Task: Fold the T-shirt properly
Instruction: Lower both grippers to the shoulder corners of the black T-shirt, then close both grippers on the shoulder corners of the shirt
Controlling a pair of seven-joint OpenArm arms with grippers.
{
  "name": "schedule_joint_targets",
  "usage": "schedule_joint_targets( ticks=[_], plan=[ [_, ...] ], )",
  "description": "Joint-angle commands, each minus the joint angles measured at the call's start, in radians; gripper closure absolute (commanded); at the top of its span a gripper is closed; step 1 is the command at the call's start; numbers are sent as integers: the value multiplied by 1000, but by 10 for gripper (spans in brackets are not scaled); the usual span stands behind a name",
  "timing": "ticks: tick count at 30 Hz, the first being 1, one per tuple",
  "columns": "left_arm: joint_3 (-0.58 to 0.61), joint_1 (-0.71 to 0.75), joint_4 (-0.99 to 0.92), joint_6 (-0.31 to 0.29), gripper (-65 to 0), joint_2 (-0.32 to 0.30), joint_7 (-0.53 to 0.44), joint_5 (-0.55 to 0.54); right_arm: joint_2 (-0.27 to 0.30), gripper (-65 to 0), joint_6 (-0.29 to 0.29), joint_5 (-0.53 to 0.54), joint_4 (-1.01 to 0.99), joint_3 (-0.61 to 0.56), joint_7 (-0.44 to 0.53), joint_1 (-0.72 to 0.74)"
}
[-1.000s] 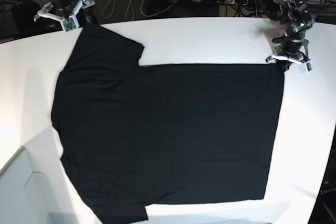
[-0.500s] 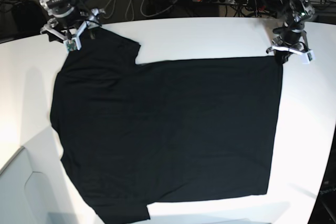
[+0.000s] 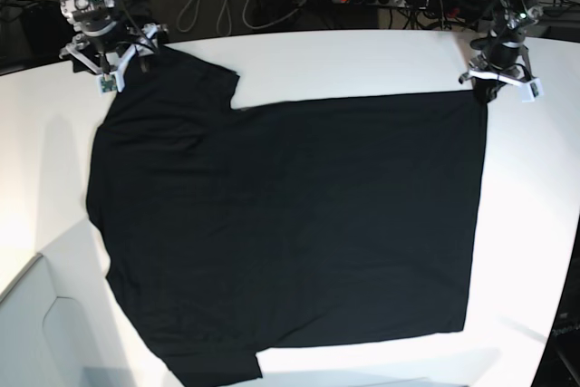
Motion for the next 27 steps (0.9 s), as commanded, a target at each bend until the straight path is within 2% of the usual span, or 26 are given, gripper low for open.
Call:
schedule_joint_targets(
  ticks=[1,4,9,11,14,16,17,22,27],
  plan=[
    [0,17,-3,16,0,-4,61,32,8,-458,18,-8,-2,3,-9,-5],
    [0,17,-3,16,0,-4,61,32,8,-447,22,-8,-15,3,-9,2],
    [0,17,-3,16,0,-4,61,32,8,-332,153,-8,-48,3,-18,9],
    [0,17,-3,16,0,-4,61,32,8,-259,194,-11,-51,4,-18,9],
    [0,19,-3,16,0,-4,61,32,5,-133,197,-11,-51,32,-18,4],
    [0,26,0,16,0,-4,61,32,5,-23,197,-11,-51,49,-18,4],
    [0,28,2,16,0,-4,61,32,5,0,197,-11,-51,58,-18,2],
    [0,30,5,16,0,-4,61,32,5,-1,199,-8,-22,112,-18,1],
    [0,31,8,16,0,-4,61,31,2,-1,199,-8,98,141,-20,-11]
  ],
)
